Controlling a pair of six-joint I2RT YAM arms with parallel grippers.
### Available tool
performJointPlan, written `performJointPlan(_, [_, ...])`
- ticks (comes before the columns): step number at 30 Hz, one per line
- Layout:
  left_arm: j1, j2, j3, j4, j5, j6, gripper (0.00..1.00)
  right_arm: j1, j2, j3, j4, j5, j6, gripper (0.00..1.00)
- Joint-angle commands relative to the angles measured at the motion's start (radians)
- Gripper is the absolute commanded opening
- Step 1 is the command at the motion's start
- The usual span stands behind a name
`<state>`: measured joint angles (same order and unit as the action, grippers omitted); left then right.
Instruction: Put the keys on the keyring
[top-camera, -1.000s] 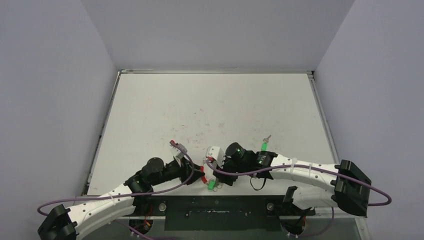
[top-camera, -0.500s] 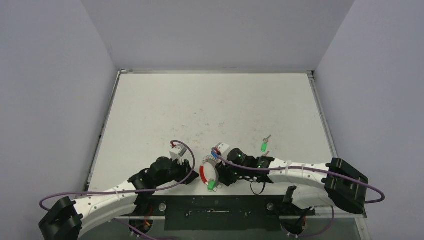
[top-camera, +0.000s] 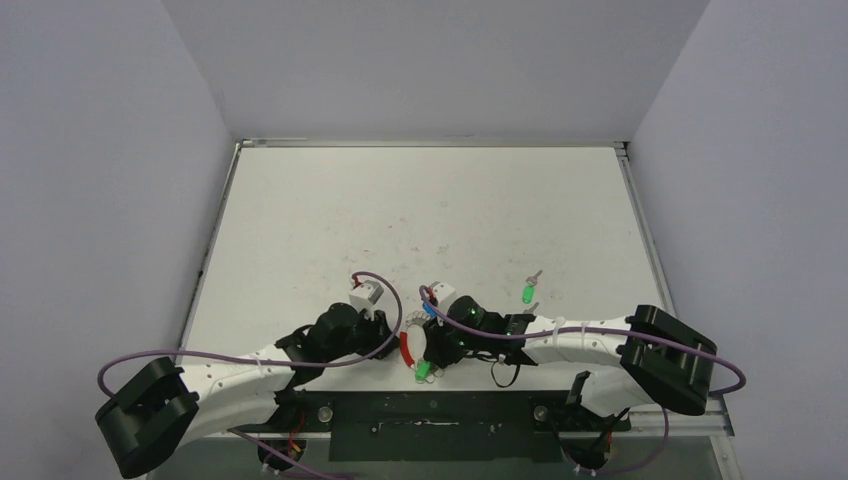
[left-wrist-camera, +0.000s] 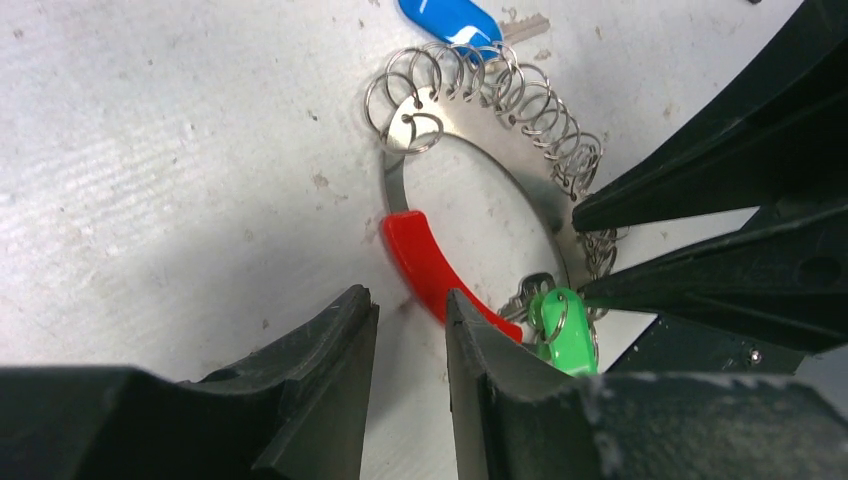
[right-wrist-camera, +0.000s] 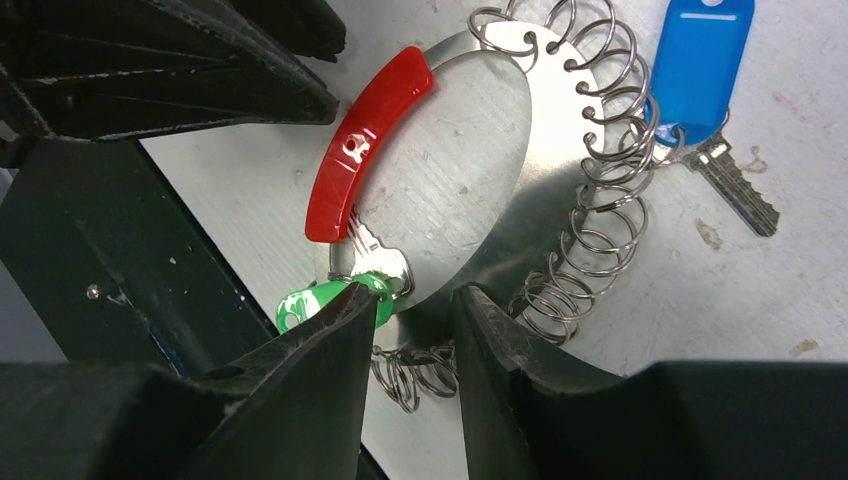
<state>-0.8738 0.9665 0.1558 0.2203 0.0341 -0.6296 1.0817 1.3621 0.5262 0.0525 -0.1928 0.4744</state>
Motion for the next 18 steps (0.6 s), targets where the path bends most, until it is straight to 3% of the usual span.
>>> performJointPlan(1, [0.026, 0.057, 0.058, 0.135, 0.007, 0.045, 0.29, 0.007, 0.018, -0.016, 0.137, -0.013, 0.039, 0.35])
performJointPlan(6, [0.048, 0.152, 0.101, 0.166, 0.047, 0.075, 0.28, 0.006, 0.005, -0.004, 0.127, 0.009, 0.025, 0.36])
performJointPlan(12, [0.065, 0.19, 0.131, 0.158, 0.073, 0.082, 0.3, 0.047, -0.092, 0.04, -0.039, 0.099, -0.03, 0.44])
performJointPlan(18, [0.068, 0.126, 0.125, 0.1, 0.065, 0.081, 0.39, 0.232, -0.089, 0.129, -0.273, 0.303, -0.041, 0.49])
